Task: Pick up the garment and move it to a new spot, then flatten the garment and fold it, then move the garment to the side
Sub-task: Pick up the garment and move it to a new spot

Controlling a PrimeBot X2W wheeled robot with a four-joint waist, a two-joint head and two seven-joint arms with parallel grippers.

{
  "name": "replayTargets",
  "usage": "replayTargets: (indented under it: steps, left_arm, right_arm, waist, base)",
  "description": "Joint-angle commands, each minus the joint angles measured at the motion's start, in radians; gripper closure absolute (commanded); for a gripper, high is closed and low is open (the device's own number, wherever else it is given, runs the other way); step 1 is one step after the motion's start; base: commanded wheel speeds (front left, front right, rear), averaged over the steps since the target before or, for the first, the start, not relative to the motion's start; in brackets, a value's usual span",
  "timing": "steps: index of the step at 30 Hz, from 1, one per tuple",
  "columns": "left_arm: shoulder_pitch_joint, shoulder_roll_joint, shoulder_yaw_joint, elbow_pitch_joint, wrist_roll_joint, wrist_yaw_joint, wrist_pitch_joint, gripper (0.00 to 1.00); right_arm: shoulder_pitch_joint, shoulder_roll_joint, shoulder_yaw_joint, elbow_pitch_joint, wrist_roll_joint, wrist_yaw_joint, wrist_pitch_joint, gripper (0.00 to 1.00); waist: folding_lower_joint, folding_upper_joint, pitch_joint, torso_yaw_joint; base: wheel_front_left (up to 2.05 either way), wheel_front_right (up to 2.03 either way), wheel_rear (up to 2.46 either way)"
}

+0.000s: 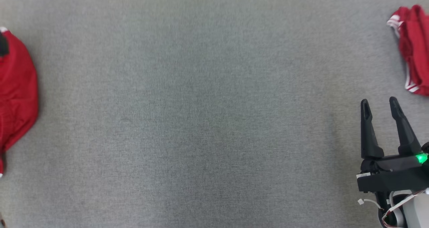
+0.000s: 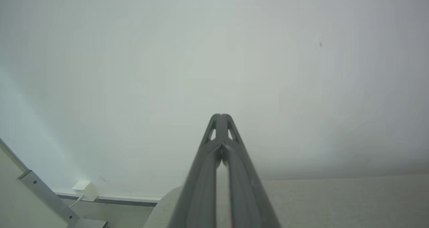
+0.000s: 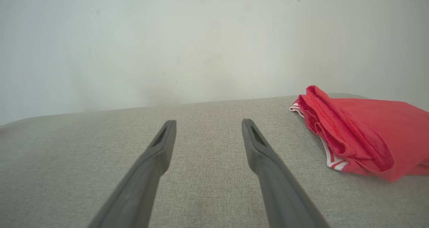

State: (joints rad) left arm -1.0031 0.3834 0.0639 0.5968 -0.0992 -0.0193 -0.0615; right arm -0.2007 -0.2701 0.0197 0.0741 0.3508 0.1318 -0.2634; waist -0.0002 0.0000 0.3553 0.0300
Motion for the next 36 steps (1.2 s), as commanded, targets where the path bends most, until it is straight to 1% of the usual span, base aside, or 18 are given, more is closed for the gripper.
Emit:
replayTargets:
  steps: [1,4,5,6,10,14,22,28,36]
  left_arm:
    - [-0.009,-0.005,-0.009,-0.023,0.007,-0.006,0.009,1.0]
    - [-0.018,-0.022,-0.022,-0.112,0.001,-0.004,0.013,1.0]
    - [-0.013,-0.029,-0.024,-0.143,-0.007,-0.007,0.011,0.63]
    - [-0.004,-0.04,-0.024,-0.17,-0.018,-0.011,0.014,0.0]
    - [0.049,-0.061,-0.039,-0.261,-0.042,-0.03,0.014,0.0]
    - [0.156,-0.098,-0.051,-0.331,-0.051,-0.011,-0.015,0.0]
    - [0.371,-0.137,-0.049,-0.348,-0.076,0.006,-0.088,0.0]
    - [0.547,-0.178,-0.045,-0.361,-0.101,0.027,-0.136,0.0]
    - [0.741,-0.205,-0.045,-0.399,-0.11,0.038,-0.18,0.0]
  right_arm:
    - [0.013,0.009,-0.001,0.004,0.004,-0.003,-0.001,0.0]
    - [0.021,0.022,-0.01,0.012,0.006,-0.003,-0.001,0.0]
    - [0.022,0.027,-0.01,0.012,0.006,-0.003,-0.001,0.0]
    - [0.024,0.03,-0.012,0.012,0.005,-0.003,-0.001,0.0]
    - [0.022,0.041,-0.012,0.014,0.003,-0.003,-0.001,0.0]
    - [0.029,0.05,-0.012,0.02,-0.002,-0.003,-0.001,0.0]
    - [0.058,0.067,0.006,0.033,-0.007,-0.003,-0.001,0.0]
    - [0.092,0.077,0.016,0.039,-0.009,-0.003,-0.001,0.0]
    - [0.119,0.074,0.043,0.052,-0.003,-0.003,-0.001,0.0]
  waist:
    - [0.0002,0.0,-0.038,-0.015]
    - [0.0002,0.0,-0.05,-0.028]
    - [0.0002,0.0,-0.053,-0.033]
    - [0.0002,0.0,-0.054,-0.038]
    - [0.0002,0.0,-0.065,-0.066]
    - [0.0002,0.0,-0.09,-0.107]
    - [0.0002,0.0,-0.156,-0.157]
    - [0.0002,0.0,-0.205,-0.162]
    - [0.0002,0.0,-0.255,-0.135]
  base:
    - [0.0,0.0,0.0]
    - [0.0,0.0,0.0]
    - [0.0,0.0,0.0]
    - [0.0,0.0,0.0]
    - [0.0,0.0,0.0]
    - [0.0,0.0,0.0]
    - [0.0,0.0,0.0]
    - [0.0,0.0,0.0]
    - [0.0,0.0,0.0]
